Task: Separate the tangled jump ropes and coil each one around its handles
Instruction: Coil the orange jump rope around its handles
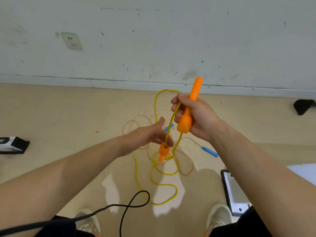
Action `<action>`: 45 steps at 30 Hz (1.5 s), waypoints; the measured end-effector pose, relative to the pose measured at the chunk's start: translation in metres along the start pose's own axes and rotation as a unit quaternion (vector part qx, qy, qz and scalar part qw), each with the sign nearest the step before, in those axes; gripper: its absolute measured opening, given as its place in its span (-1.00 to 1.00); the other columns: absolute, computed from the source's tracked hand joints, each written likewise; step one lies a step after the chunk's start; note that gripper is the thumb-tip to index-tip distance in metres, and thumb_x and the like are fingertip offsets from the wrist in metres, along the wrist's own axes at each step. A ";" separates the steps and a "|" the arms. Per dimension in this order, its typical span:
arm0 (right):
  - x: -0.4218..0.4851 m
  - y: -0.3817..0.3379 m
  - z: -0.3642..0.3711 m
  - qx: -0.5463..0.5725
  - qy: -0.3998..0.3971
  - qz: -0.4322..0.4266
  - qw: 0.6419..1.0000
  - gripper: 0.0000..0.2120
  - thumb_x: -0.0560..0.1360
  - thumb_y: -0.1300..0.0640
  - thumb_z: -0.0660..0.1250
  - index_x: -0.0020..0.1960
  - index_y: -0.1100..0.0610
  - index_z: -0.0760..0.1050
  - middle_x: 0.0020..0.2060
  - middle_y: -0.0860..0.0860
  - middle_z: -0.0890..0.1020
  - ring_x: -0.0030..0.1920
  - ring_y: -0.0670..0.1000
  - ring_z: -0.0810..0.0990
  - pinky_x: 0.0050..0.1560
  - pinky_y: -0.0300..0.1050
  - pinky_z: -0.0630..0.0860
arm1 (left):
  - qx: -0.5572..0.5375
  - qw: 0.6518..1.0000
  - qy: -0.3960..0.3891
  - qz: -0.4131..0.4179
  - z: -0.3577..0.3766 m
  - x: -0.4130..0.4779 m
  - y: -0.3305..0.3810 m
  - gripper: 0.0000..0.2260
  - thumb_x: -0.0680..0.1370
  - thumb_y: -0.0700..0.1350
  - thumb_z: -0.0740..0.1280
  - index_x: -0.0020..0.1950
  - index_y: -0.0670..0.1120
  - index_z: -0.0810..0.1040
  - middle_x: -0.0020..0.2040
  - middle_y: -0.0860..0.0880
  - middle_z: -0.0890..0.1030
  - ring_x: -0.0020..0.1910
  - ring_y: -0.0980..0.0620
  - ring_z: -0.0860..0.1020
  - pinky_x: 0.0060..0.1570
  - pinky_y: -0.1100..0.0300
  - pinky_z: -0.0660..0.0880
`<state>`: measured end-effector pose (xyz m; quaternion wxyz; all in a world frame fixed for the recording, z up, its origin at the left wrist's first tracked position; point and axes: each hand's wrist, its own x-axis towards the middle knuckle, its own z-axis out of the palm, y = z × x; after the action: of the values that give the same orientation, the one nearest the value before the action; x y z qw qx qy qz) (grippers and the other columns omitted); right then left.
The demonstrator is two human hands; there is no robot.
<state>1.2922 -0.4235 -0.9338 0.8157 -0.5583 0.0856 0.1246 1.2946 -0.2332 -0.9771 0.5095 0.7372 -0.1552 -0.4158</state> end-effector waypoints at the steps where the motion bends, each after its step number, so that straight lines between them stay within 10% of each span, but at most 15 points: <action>1: 0.001 -0.001 -0.003 0.016 0.009 0.003 1.000 -0.76 0.65 0.10 0.24 -0.09 0.23 0.53 -0.34 0.07 0.58 -0.46 -0.03 0.44 -0.39 -0.18 0.46 | 0.024 1.000 0.012 0.012 0.003 -0.002 -0.002 -0.40 0.57 0.37 0.10 0.10 -0.10 0.65 0.15 -0.04 0.67 0.19 0.03 0.59 0.34 0.05 0.33; 4: 0.002 -0.005 -0.011 0.058 0.040 0.017 0.997 -0.77 0.65 0.09 0.24 -0.09 0.21 0.51 -0.34 0.05 0.55 -0.45 -0.06 0.42 -0.41 -0.21 0.45 | 0.058 0.996 0.045 0.043 0.004 -0.004 -0.006 -0.76 0.50 0.01 0.45 0.07 -0.08 0.58 0.06 -0.01 0.67 0.03 0.01 0.62 0.13 0.10 0.54; 10: 0.003 -0.007 -0.019 0.076 0.113 0.035 0.990 -0.74 0.66 0.06 0.23 -0.02 0.25 0.53 -0.32 0.09 0.59 -0.42 -0.02 0.53 -0.33 -0.18 0.54 | 0.010 0.997 0.080 -0.018 0.008 -0.004 -0.010 -0.84 0.57 -0.21 0.37 0.15 -0.07 0.56 -0.04 -0.06 0.69 -0.21 0.06 0.61 -0.12 0.13 0.60; 13: 0.007 0.000 -0.024 -0.136 0.196 0.041 0.970 -0.65 0.63 -0.04 0.23 0.01 0.25 0.54 -0.19 0.14 0.62 -0.23 0.10 0.62 -0.09 0.04 0.58 | -0.189 0.976 0.099 -0.038 0.005 -0.002 -0.003 -0.84 0.61 -0.24 0.28 0.17 -0.17 0.55 -0.14 -0.08 0.61 -0.30 -0.02 0.54 -0.34 0.16 0.51; 16: 0.001 0.005 -0.021 -0.426 0.221 0.026 0.877 -0.51 0.59 -0.26 0.11 -0.06 0.13 0.57 -0.16 0.02 0.63 -0.10 0.08 0.60 0.09 0.11 0.51 | -0.318 0.938 0.129 -0.043 0.000 0.000 0.006 -0.86 0.63 -0.19 0.23 0.14 -0.15 0.53 -0.19 -0.06 0.60 -0.34 -0.01 0.54 -0.40 0.21 0.49; 19: 0.000 0.005 -0.016 -0.499 0.197 0.014 0.844 -0.39 0.56 -0.39 0.02 -0.12 0.10 0.55 -0.23 -0.03 0.64 -0.13 0.06 0.61 0.06 0.11 0.51 | -0.379 0.913 0.135 -0.065 -0.003 0.001 0.012 -0.85 0.61 -0.13 0.23 0.09 -0.15 0.53 -0.19 -0.06 0.59 -0.33 0.00 0.54 -0.43 0.23 0.49; 27: -0.005 0.021 -0.002 -0.383 0.082 -0.085 0.916 -0.79 0.55 -0.06 0.39 0.13 -0.02 0.63 -0.20 -0.15 0.69 -0.31 -0.18 0.63 -0.32 -0.29 0.48 | -0.473 0.860 0.183 -0.059 -0.006 0.007 0.017 -0.75 0.66 -0.01 0.19 0.08 -0.17 0.53 -0.18 -0.10 0.66 -0.28 -0.02 0.60 -0.28 0.17 0.55; 32: -0.007 0.048 0.005 -0.490 0.003 -0.218 0.844 -0.51 0.50 0.26 0.38 0.37 -0.06 0.49 0.13 -0.06 0.63 0.06 -0.02 0.59 0.08 -0.14 0.55 | -0.494 0.846 0.191 -0.059 -0.011 0.003 0.022 -0.69 0.68 -0.02 0.11 0.23 -0.20 0.50 -0.01 -0.14 0.68 -0.17 -0.08 0.67 -0.14 0.08 0.58; 39: -0.015 0.052 0.009 -0.575 -0.074 -0.183 0.794 -0.36 0.50 0.32 0.22 0.46 -0.19 0.39 0.26 -0.15 0.59 0.19 -0.04 0.55 0.20 0.00 0.50 | -0.458 0.856 0.229 -0.069 -0.026 0.001 0.020 -0.58 0.67 -0.04 0.09 0.41 -0.26 0.45 0.27 -0.21 0.60 0.08 -0.11 0.59 -0.05 0.03 0.52; 45: -0.018 0.055 0.012 -0.612 -0.104 -0.172 0.765 -0.34 0.49 0.30 0.16 0.45 -0.27 0.37 0.34 -0.23 0.53 0.27 -0.04 0.48 0.15 -0.01 0.51 | -0.349 0.913 0.195 -0.075 -0.030 0.000 0.020 -0.66 0.61 0.08 0.25 0.15 -0.14 0.65 -0.01 -0.13 0.64 -0.03 -0.04 0.58 0.04 0.07 0.46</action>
<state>1.2582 -0.3953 -0.9733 0.3127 -0.9281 -0.1914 0.0653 1.3219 -0.2231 -0.9552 0.7221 0.5880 0.1583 -0.3283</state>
